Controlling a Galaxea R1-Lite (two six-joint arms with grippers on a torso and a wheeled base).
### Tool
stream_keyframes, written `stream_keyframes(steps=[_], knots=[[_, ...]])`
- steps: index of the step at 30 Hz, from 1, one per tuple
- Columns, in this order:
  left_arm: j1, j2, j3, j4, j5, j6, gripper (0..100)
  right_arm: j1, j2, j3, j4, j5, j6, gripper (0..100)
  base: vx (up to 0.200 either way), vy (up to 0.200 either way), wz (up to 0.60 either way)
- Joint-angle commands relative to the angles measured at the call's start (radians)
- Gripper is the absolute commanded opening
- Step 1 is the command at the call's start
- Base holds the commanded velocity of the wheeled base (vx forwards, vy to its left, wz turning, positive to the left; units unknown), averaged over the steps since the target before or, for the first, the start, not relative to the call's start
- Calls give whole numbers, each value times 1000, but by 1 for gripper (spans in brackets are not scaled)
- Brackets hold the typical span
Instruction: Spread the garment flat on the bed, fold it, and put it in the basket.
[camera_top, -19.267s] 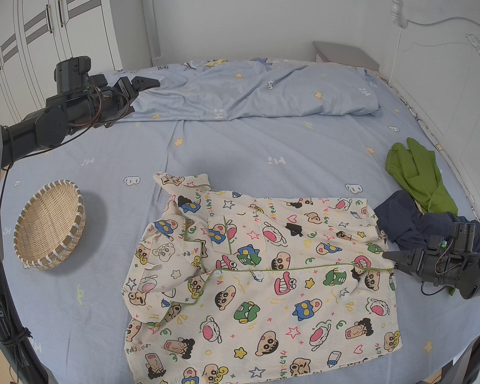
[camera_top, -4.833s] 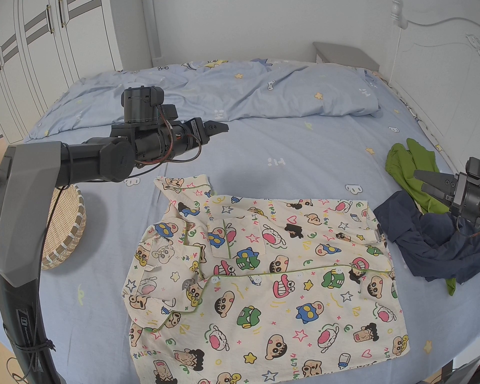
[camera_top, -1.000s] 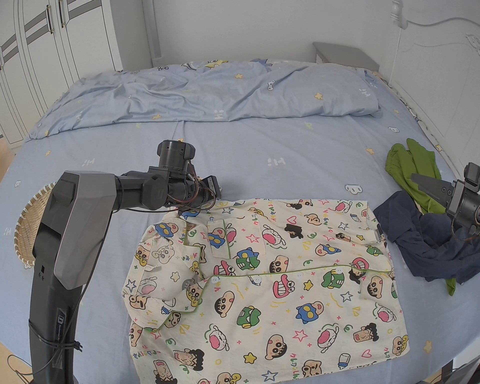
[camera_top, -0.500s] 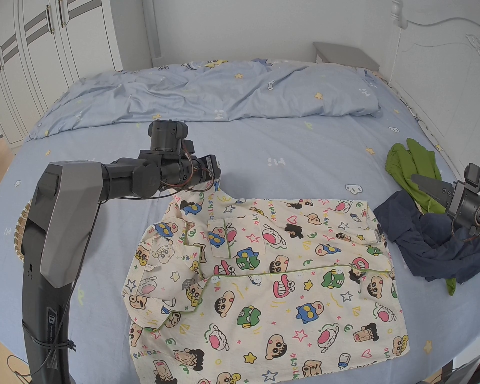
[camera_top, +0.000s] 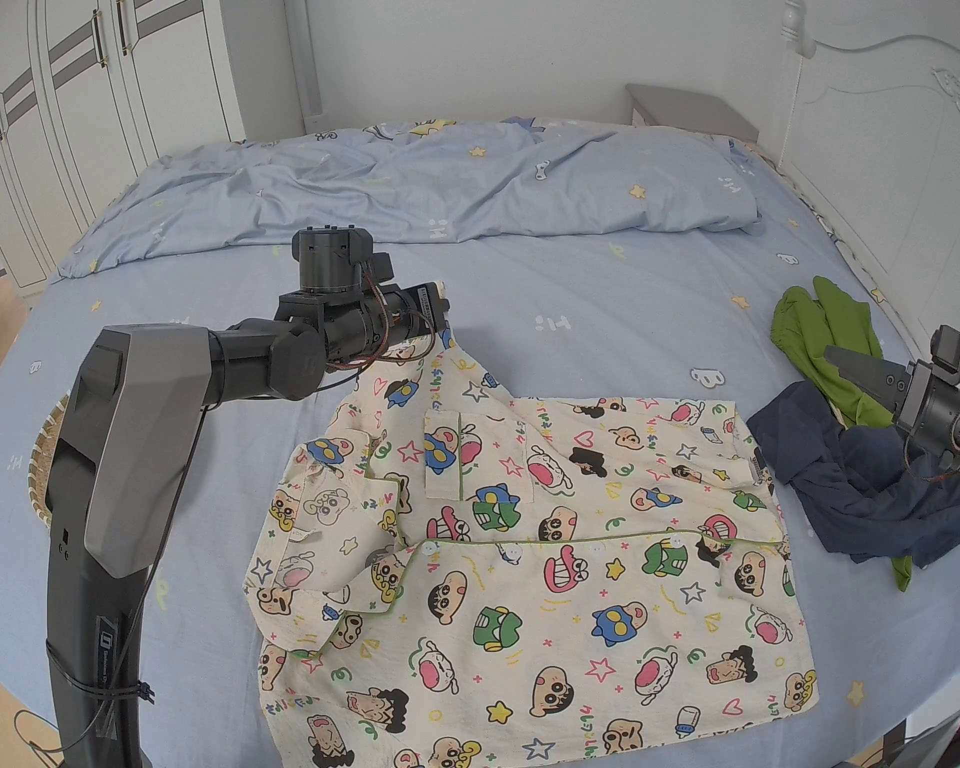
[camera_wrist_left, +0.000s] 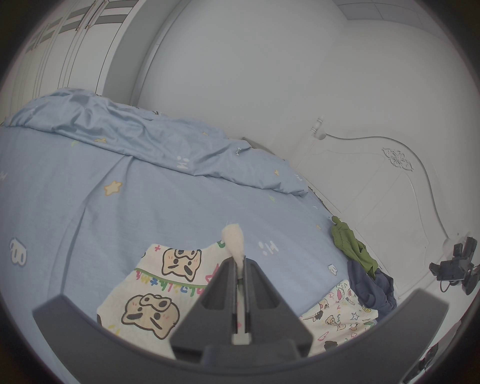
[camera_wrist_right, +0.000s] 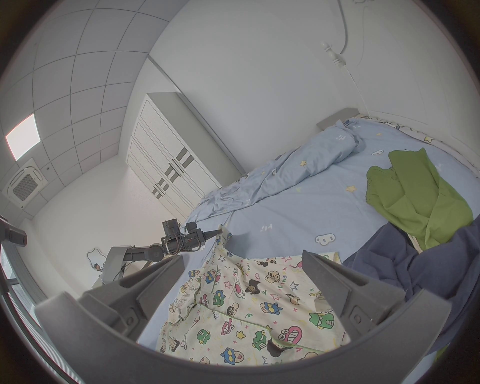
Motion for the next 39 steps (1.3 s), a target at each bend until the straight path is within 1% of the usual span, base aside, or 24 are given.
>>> stream_keyframes(steps=[1,6,7,22,25,27,29,30,31,32,33,34,35,36,39], knots=[[-1,4,0,1,0,0,0,0,0,0,-1,0,0,100,0,0,0],[-1,4,0,9,0,1,0,0,0,-1,-1,0,0,100,0,0,0],[-2,4,0,11,0,1,100,0,0,-1,-1,0,0,100,0,0,0],[-13,-23,0,7,-2,-14,100,0,-2,-1,-2,-1,0,100,0,0,0],[-10,-137,5,7,-5,-101,100,3,-10,-1,-1,-1,0,100,0,0,0],[-9,-203,60,11,-13,-161,100,5,-25,-1,1,-1,1,100,0,0,0],[-4,-306,181,11,-59,-226,100,1,-42,-3,10,0,8,100,0,0,0],[-2,-349,239,12,-83,-246,100,0,-49,-3,15,0,11,100,0,0,0],[-2,-364,261,11,-91,-253,100,-2,-53,-3,16,0,11,100,0,0,0],[2,-425,351,11,-126,-282,100,-3,-66,-4,30,-1,12,100,0,0,0],[2,-425,351,11,-126,-282,100,-3,-66,-4,30,-1,12,100,0,0,0],[27,-560,521,7,-201,-327,100,-5,-103,-12,107,-1,21,100,0,0,0],[41,-591,557,11,-218,-338,100,-5,-115,-15,133,-1,24,100,0,0,0],[80,-668,649,11,-263,-370,100,-8,-148,-21,200,-1,34,100,0,0,0],[153,-806,836,11,-372,-425,100,-9,-183,-10,320,0,37,100,0,0,0]])
